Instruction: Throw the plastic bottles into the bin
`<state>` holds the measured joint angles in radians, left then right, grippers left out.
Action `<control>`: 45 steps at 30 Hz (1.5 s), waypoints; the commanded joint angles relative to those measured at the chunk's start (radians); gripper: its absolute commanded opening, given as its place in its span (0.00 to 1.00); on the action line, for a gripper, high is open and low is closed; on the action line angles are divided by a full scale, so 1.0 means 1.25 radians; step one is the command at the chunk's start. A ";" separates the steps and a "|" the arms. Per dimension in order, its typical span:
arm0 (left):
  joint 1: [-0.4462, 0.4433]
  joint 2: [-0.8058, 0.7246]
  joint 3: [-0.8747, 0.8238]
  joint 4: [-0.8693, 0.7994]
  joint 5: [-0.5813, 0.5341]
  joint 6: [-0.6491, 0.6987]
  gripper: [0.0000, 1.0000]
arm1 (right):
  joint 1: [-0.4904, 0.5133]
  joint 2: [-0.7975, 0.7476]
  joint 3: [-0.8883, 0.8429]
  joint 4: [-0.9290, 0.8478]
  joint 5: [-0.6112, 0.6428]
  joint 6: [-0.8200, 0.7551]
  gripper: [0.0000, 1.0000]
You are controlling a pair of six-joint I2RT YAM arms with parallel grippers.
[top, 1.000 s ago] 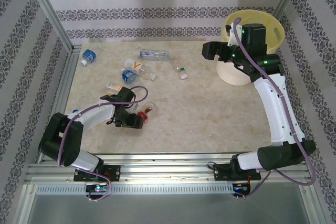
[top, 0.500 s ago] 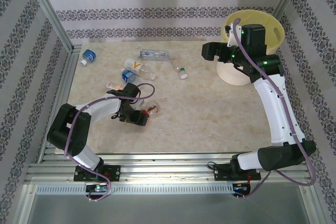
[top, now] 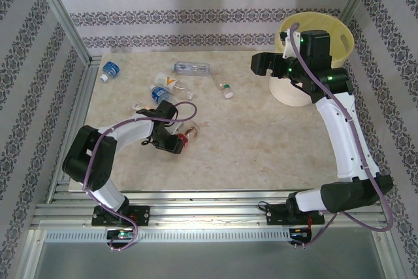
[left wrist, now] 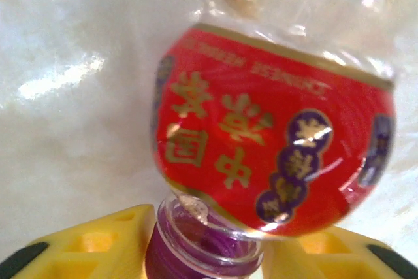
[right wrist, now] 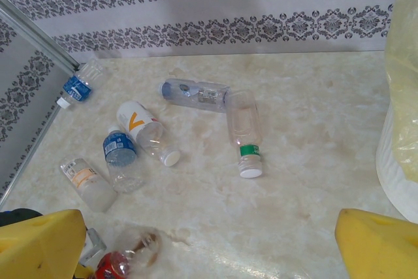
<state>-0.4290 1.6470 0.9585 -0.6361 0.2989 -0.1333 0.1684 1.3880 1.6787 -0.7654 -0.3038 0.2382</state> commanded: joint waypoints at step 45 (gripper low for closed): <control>-0.091 -0.278 0.119 0.238 0.217 -0.032 0.26 | 0.242 0.105 -0.234 0.321 -0.279 0.341 0.98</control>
<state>-0.5270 1.3220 1.0740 -0.3920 0.5304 -0.1650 0.4564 1.5032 1.3815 -0.4034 -0.6376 0.6533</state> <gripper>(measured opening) 0.316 0.977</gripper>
